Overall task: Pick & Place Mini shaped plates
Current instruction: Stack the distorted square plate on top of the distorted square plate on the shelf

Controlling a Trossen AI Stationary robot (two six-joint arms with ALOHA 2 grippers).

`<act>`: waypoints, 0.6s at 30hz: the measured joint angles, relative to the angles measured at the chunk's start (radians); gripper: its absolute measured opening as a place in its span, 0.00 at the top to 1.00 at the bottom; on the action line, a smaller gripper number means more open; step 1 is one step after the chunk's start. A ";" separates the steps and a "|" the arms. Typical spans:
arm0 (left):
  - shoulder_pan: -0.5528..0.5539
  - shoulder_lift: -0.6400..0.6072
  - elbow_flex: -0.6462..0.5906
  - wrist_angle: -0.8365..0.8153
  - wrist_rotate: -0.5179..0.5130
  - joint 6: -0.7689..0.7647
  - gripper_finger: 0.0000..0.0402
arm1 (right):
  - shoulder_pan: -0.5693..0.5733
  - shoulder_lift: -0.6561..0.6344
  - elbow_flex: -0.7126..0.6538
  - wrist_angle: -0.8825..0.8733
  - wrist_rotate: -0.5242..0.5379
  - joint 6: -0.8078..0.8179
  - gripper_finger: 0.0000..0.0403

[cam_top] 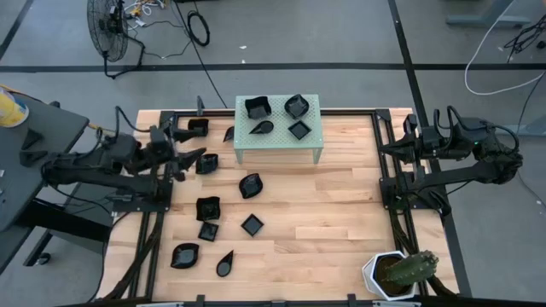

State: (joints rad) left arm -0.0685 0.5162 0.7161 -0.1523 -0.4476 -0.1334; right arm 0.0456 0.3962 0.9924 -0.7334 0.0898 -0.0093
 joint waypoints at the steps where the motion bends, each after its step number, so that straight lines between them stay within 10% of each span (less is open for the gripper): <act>1: 0.000 0.025 0.029 -0.025 -0.013 0.019 0.23 | 0.000 0.000 0.000 0.000 0.000 0.000 0.99; 18: 0.213 0.253 0.346 -0.435 -0.140 0.119 0.25 | 0.000 0.000 0.000 0.000 0.000 0.000 0.99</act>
State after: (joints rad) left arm 0.1447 0.7693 1.0622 -0.5871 -0.5876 -0.0148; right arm 0.0457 0.3960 0.9924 -0.7334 0.0897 -0.0093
